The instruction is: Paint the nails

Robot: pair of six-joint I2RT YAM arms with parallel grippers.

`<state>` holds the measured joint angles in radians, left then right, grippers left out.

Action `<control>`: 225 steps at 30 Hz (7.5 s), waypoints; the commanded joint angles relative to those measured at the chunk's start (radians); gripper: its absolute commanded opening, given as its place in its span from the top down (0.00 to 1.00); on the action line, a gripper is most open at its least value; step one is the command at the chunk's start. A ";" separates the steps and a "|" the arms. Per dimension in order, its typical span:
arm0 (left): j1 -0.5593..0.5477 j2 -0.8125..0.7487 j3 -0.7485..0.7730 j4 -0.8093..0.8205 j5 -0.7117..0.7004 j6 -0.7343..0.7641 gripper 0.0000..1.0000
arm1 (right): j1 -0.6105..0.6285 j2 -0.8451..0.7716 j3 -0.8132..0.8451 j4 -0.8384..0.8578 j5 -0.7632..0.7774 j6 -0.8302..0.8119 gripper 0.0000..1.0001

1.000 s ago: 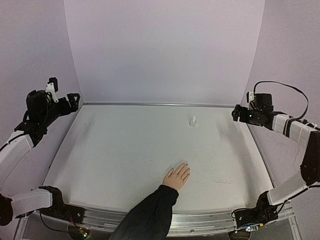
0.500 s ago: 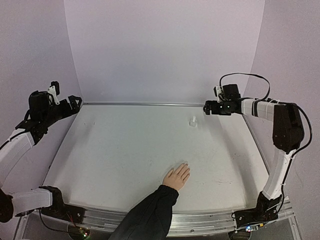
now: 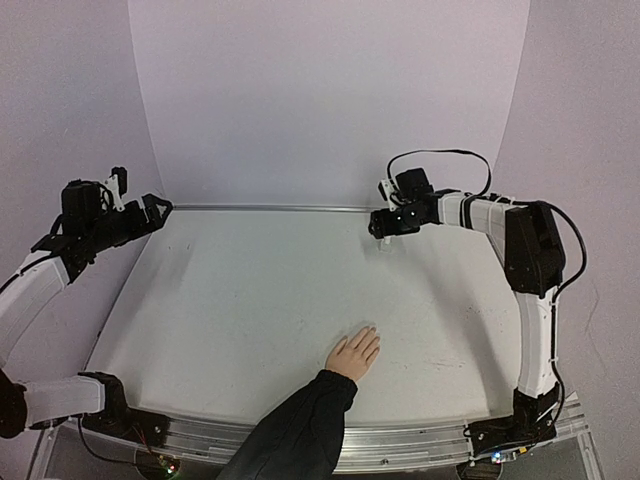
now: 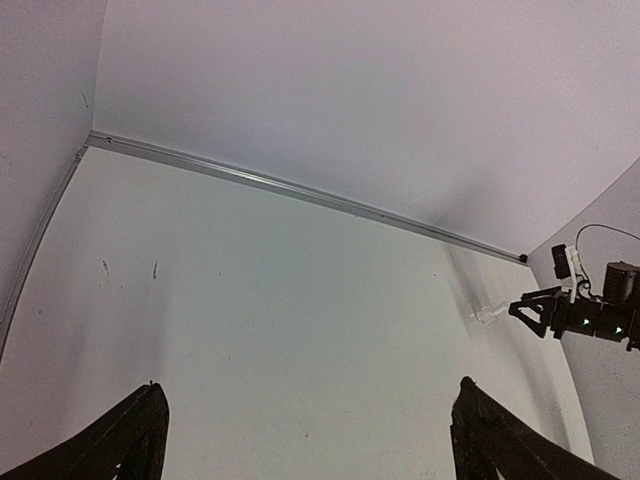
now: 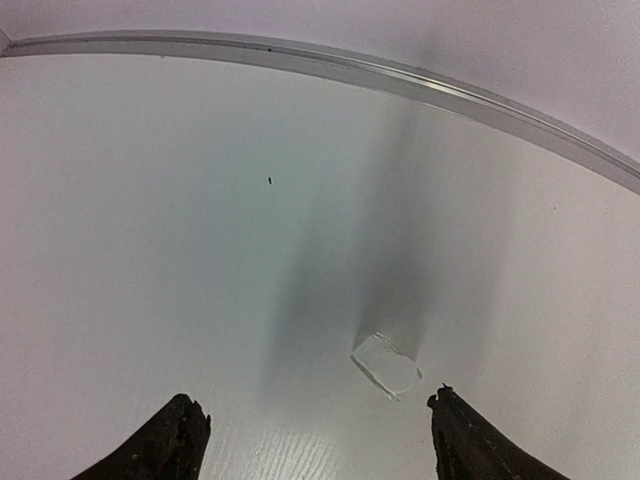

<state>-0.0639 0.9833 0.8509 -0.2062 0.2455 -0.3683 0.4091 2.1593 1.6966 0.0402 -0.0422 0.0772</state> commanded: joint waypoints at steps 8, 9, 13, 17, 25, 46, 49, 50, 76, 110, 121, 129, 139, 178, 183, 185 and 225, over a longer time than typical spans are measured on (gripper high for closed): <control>0.004 0.072 0.139 -0.027 0.156 -0.051 0.01 | -0.007 0.088 0.126 -0.118 0.084 0.018 0.37; 0.003 0.077 0.142 -0.027 0.160 -0.053 0.00 | -0.007 0.092 0.130 -0.119 0.088 0.018 0.39; -0.002 0.089 0.146 -0.027 0.172 -0.061 0.01 | -0.006 0.107 0.148 -0.120 0.107 0.022 0.43; -0.013 0.099 0.149 -0.028 0.175 -0.071 0.01 | -0.006 0.129 0.167 -0.121 0.107 0.022 0.49; -0.031 0.117 0.161 -0.033 0.176 -0.083 0.01 | -0.007 0.157 0.196 -0.127 0.125 0.022 0.56; -0.123 0.201 0.226 -0.142 0.038 -0.095 0.01 | -0.006 0.204 0.229 -0.137 0.141 0.012 0.70; -0.145 0.210 0.219 -0.139 0.029 -0.099 0.02 | -0.006 0.215 0.245 -0.137 0.135 0.010 0.76; -0.151 0.214 0.218 -0.138 0.028 -0.102 0.02 | -0.006 0.217 0.248 -0.137 0.134 0.012 0.79; -0.626 0.599 0.317 0.259 0.149 0.241 0.04 | 0.110 -0.265 -0.143 0.020 -0.608 0.183 1.00; -0.657 0.718 0.315 0.447 0.293 0.391 0.47 | 0.214 -0.326 -0.159 0.098 -0.795 0.239 1.00; -0.661 0.715 0.323 0.445 0.292 0.393 0.48 | 0.228 -0.312 -0.147 0.088 -0.762 0.240 1.00; -0.664 0.714 0.322 0.443 0.284 0.392 0.57 | 0.243 -0.305 -0.131 0.054 -0.712 0.226 1.00; -0.665 0.720 0.330 0.433 0.311 0.393 0.83 | 0.258 -0.300 -0.115 0.033 -0.687 0.209 1.00; -0.939 0.589 0.264 0.455 -0.577 0.469 1.00 | 0.331 -0.509 -0.282 0.170 -0.304 0.544 0.31; -0.952 0.600 0.277 0.455 -0.597 0.458 1.00 | 0.362 -0.507 -0.271 0.165 -0.236 0.532 0.39; -0.955 0.601 0.277 0.455 -0.606 0.453 1.00 | 0.367 -0.500 -0.275 0.163 -0.234 0.530 0.41; -0.671 0.600 0.277 0.600 0.949 0.045 1.00 | 0.381 -0.518 -0.314 0.154 -1.024 -0.165 1.00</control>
<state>-0.7254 1.6131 1.0958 0.2745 1.1934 -0.2840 0.7338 1.7016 1.3945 0.1791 -1.0885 -0.0299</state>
